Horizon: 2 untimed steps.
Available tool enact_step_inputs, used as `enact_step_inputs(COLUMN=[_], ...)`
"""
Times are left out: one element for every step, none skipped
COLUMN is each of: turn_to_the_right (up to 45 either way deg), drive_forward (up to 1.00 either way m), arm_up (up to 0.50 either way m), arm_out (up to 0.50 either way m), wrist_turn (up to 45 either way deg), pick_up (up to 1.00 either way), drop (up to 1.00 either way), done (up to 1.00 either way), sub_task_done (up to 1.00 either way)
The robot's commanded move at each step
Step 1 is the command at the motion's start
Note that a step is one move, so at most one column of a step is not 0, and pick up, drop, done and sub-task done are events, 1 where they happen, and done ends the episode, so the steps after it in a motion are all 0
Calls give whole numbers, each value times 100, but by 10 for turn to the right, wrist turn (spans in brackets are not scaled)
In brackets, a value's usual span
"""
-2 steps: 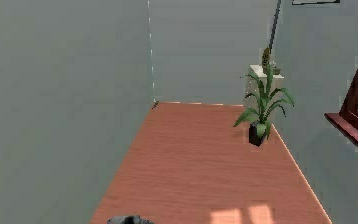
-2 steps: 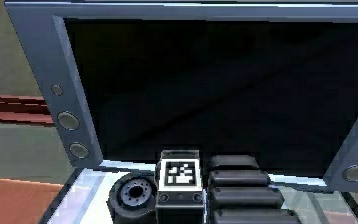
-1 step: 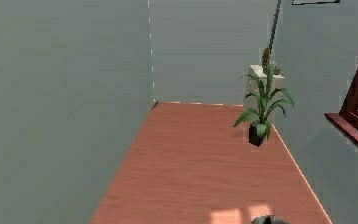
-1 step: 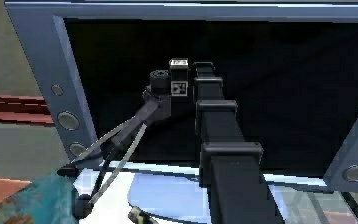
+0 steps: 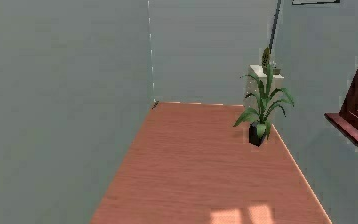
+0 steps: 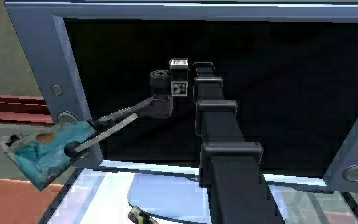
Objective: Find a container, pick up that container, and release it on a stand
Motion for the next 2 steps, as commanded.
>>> enact_step_inputs(turn_to_the_right=[0, 0], drive_forward=[0, 0], arm_up=[0, 0], arm_out=[0, 0], wrist_turn=[450, 450], pick_up=[0, 0], drop=[0, 0], done=[0, 0], sub_task_done=[0, 0])
